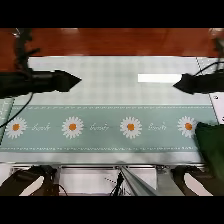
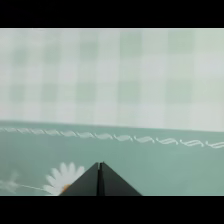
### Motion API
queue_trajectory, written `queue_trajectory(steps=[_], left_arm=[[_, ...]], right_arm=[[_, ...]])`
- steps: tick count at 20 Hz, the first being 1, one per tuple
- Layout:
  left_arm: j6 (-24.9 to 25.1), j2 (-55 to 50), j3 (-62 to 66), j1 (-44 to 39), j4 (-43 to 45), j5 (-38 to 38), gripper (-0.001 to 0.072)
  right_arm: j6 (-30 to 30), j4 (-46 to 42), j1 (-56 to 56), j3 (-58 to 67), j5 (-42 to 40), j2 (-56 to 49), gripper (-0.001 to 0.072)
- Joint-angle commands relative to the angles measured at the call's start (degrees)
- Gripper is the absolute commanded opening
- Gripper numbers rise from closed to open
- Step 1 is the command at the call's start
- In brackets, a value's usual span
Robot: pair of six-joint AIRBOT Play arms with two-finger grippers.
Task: Fold the shirts.
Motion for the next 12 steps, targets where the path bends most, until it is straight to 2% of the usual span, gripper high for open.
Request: queue_trajectory(steps=[1, 3, 5, 12], left_arm=[[-11.6, -7.1, 1.6, -9.0, 23.5, 2.0, 0.0021], [-16.8, -11.3, 1.5, -7.8, 28.3, 0.3, 0.0022], [-20.2, -13.2, 1.6, -7.0, 27.5, 0.2, 0.0021], [-20.3, -14.3, 1.5, -7.1, 27.4, 0.3, 0.0021]], right_arm=[[11.2, -19.2, 13.5, 0.1, -1.9, -9.0, 0.0028], [14.2, -20.7, 13.7, 0.1, -2.7, -11.8, 0.0027], [14.4, -20.6, 13.7, 0.1, -2.4, -12.6, 0.0027], [14.3, -20.6, 13.7, 0.1, -2.5, -12.4, 0.0028]])
